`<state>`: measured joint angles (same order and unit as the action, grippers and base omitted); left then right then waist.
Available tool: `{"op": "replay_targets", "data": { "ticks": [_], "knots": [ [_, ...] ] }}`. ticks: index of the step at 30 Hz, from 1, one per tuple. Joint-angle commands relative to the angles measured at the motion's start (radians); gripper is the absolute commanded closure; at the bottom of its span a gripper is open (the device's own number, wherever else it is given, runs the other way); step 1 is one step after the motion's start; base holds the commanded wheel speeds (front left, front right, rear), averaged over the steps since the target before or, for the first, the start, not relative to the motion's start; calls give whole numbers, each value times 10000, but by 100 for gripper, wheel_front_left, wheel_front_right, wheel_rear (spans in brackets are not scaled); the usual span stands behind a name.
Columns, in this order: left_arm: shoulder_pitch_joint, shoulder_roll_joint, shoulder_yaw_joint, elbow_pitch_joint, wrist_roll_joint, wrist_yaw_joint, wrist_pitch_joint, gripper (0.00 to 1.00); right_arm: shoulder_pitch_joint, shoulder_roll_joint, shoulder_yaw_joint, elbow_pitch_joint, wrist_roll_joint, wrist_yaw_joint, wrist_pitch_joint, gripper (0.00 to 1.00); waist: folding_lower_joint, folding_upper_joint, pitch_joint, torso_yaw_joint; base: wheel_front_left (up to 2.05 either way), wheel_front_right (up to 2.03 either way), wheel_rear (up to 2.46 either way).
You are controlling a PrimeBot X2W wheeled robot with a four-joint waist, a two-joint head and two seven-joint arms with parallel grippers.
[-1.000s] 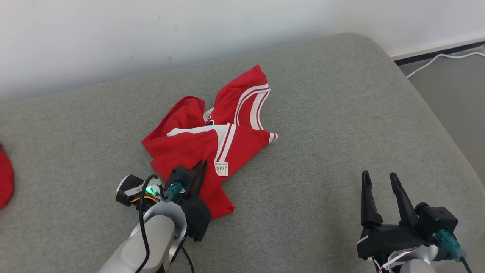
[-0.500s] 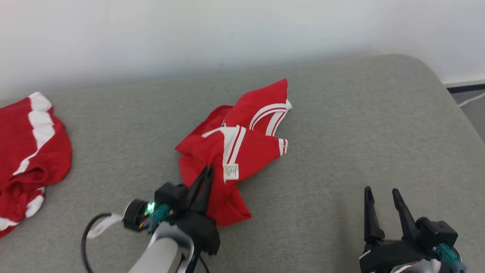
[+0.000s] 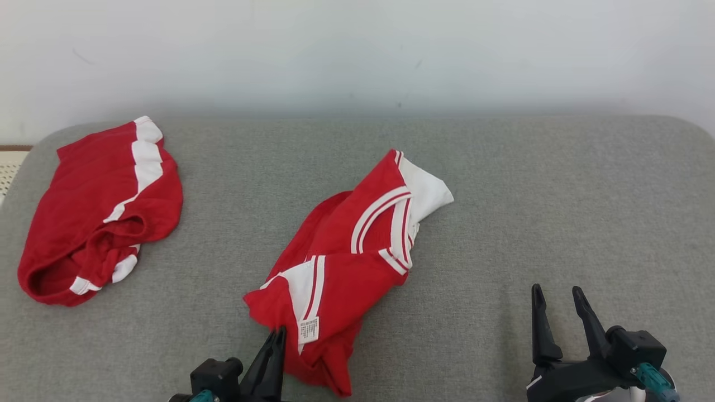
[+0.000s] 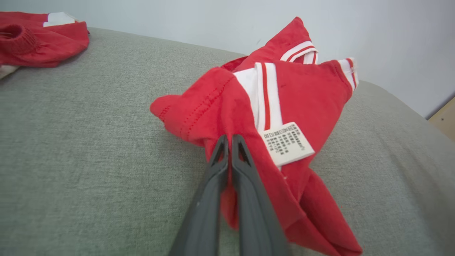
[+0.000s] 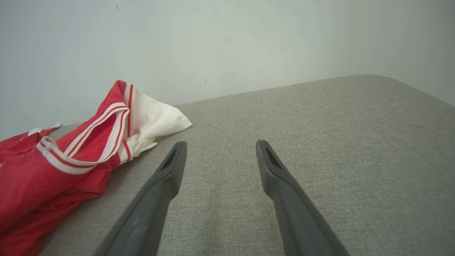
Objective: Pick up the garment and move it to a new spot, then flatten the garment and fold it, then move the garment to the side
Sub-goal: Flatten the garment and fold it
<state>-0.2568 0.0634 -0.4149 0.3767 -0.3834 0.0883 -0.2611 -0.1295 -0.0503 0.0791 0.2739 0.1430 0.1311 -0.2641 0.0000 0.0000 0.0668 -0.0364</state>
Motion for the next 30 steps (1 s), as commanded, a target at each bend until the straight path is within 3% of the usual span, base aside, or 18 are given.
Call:
{"op": "replay_targets", "data": {
  "ticks": [1, 9, 19, 24, 30],
  "knots": [
    [201, 14, 147, -67, 94, -64, -46, 0, 191, -2, -10, 18, -58, -6, -19, 0, 0, 0, -116, 149, 0, 0, 0],
    [826, -82, 891, -906, 475, -113, -47, 0, 248, 1, 6, 25, -45, -6, 9, 0, 0, 0, -259, 345, 0, 0, 0],
    [1593, -95, 1947, -2552, 1681, 243, -41, 0, 374, 2, 210, 42, 82, -6, 131, 0, 0, 0, -524, 593, 0, 0, 0],
    [1866, -49, 2533, -3059, 1873, 72, -40, 0, 268, -29, 913, -69, 408, -6, 277, 0, 0, 0, -507, 707, 0, 0, 0],
    [1984, -72, 2904, -3261, 1997, -144, -40, 0, -484, -521, 2546, -98, 1039, -6, 739, 0, 0, 0, -480, 818, 0, 0, 0]
  ]
}}
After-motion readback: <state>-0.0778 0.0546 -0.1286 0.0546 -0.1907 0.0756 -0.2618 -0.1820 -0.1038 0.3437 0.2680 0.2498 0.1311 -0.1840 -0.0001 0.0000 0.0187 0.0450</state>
